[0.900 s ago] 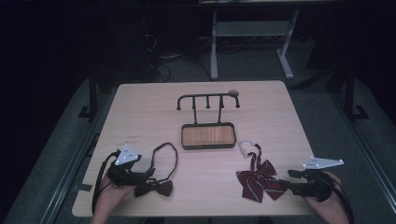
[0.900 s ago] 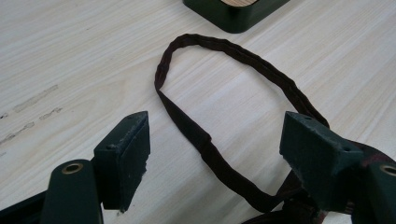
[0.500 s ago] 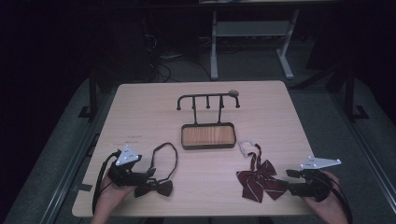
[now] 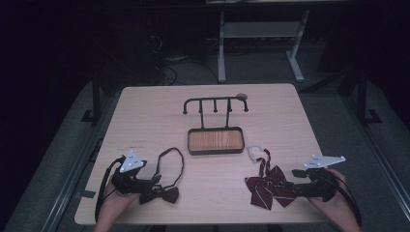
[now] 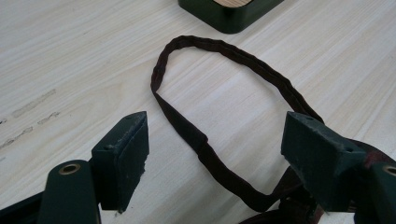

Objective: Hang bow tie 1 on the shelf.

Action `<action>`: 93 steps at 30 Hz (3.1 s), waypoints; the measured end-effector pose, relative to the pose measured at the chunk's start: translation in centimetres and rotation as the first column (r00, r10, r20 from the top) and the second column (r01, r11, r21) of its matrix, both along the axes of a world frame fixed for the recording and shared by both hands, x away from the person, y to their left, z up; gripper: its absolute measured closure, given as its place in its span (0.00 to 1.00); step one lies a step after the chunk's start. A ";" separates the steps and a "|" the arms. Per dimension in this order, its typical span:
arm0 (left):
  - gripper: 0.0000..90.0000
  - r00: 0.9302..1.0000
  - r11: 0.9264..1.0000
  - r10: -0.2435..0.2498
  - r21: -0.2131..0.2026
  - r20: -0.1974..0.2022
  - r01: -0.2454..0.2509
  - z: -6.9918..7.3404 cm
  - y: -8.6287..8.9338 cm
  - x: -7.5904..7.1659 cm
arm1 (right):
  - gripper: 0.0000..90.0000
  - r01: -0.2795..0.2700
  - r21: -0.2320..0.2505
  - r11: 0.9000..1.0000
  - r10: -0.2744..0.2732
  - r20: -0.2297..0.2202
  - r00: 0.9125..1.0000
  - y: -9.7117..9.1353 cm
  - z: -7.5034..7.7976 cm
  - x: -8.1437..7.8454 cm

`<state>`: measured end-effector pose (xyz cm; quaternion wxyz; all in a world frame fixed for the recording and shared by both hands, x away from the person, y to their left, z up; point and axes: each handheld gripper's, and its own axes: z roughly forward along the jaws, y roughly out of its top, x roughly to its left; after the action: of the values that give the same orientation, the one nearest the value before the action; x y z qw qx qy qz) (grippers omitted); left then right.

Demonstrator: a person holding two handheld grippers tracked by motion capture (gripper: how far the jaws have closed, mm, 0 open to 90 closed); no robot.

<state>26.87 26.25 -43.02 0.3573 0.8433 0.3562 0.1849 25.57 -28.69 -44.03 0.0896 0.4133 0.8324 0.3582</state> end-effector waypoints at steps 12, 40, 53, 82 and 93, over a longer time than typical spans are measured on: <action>0.26 1.000 1.000 -0.004 0.006 0.003 0.004 0.0 -0.1 -0.1 | 0.43 -0.039 -0.026 0.999 0.038 -0.025 0.999 1.2 1.3 1.4; 0.26 1.000 1.000 -0.006 -0.004 -0.006 0.006 0.1 0.3 0.0 | 0.42 -0.097 -0.099 0.990 0.091 -0.070 0.993 3.9 3.4 5.3; 0.26 1.000 1.000 -0.007 -0.004 -0.004 0.007 0.1 0.4 0.0 | 0.44 -0.122 -0.123 0.985 0.108 -0.113 0.988 5.0 4.2 7.8; 0.26 1.000 1.000 -0.005 -0.003 -0.007 0.005 0.1 0.7 0.1 | 0.54 -0.130 -0.206 0.970 0.084 -0.219 0.972 6.6 3.4 14.3; 0.26 1.000 1.000 -0.004 -0.003 -0.005 0.004 0.1 0.9 0.2 | 0.63 -0.128 -0.286 0.950 0.046 -0.275 0.960 7.5 0.9 16.1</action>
<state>27.02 27.13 -42.90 0.3578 0.8442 0.3557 0.1814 41.62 -21.15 -43.08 0.0232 0.4016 0.8991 0.1725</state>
